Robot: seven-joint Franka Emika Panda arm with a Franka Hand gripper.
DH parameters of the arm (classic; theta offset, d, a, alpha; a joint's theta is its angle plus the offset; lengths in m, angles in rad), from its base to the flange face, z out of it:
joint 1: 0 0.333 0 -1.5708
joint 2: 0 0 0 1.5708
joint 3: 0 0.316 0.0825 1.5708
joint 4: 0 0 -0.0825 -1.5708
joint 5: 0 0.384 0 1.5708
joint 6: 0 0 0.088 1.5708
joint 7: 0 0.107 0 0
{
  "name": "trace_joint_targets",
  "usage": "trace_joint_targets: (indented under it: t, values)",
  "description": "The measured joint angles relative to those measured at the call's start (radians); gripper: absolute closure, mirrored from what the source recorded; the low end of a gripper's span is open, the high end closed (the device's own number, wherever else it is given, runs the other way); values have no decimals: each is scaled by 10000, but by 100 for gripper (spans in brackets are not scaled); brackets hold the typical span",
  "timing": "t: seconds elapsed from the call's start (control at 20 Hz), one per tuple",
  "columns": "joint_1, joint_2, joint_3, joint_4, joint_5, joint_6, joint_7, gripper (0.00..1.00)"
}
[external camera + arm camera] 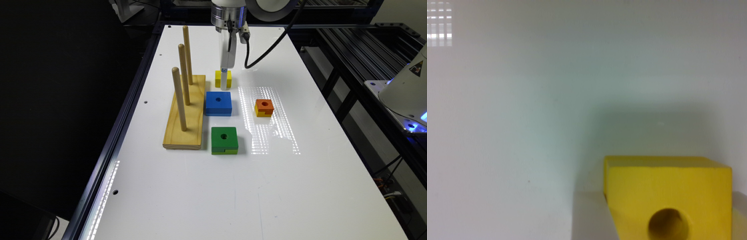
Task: Pick up yellow block.
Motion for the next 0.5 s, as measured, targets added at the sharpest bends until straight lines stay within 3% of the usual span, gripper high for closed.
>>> trace_joint_targets:
  t: [0.35, 0.5]
  values:
    - [0, -589, 1, -35, 0, -580, 0, 100]
    - [0, -620, 1, -44, 0, -625, 0, 100]
